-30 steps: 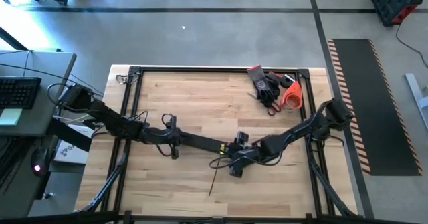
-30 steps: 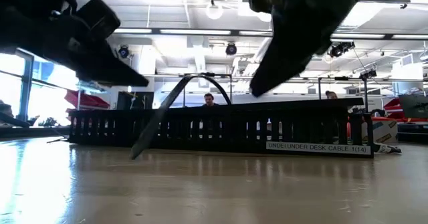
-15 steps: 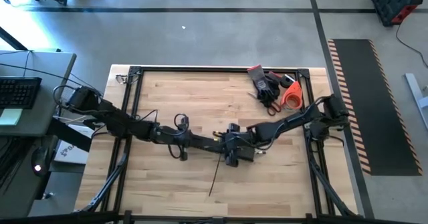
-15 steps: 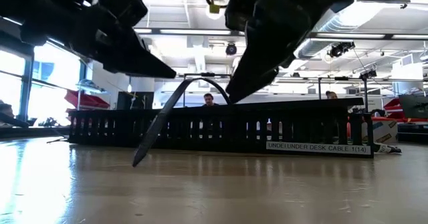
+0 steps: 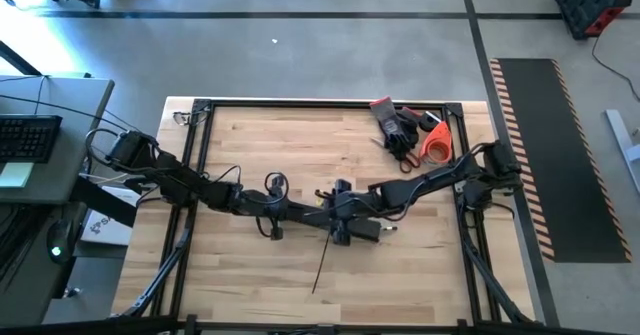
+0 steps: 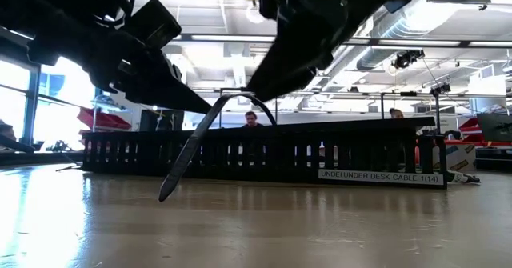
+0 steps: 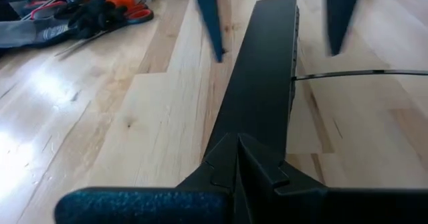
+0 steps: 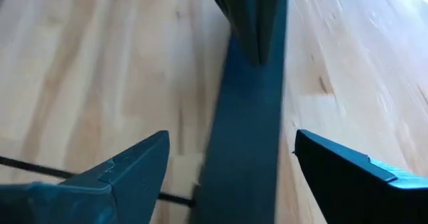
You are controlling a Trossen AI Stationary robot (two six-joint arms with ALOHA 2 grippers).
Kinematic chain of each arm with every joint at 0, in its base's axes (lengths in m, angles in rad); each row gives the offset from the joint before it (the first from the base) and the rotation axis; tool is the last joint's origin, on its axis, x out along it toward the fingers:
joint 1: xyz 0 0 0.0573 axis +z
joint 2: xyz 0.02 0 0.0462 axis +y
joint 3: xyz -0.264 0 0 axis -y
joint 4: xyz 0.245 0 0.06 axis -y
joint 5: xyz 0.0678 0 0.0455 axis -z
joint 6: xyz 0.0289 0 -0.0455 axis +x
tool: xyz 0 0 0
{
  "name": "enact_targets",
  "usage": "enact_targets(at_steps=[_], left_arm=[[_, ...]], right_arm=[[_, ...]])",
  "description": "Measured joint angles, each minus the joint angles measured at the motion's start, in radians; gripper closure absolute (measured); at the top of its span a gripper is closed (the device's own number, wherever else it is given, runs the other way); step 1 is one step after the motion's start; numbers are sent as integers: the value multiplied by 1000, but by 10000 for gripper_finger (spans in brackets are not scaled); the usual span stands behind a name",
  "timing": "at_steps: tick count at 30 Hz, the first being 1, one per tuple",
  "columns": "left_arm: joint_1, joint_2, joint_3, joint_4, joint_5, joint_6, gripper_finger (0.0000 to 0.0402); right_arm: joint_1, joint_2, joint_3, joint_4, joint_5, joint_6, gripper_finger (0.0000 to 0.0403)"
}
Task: Ziptie cables
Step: Close the cable duct cover
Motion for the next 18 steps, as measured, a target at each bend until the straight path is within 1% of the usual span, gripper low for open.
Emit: enact_targets(at_steps=[3, 6, 10, 12, 18], left_arm=[[1, 0, 0, 0, 0, 6, 402], [7, 0, 0, 0, 0, 23, 402], [22, 0, 0, 2, 0, 24, 402], [29, 0, 0, 5, 4, 24, 402], [35, 0, 1, 41, 21, 24, 402]], right_arm=[[-6, 0, 0, -53, -1, 0, 78], [-15, 0, -1, -108, -1, 11, 47], [-23, 0, -1, -108, 9, -11, 9], [-22, 10, -1, -107, 9, -29, 7], [6, 41, -1, -120, 14, -68, 30]])
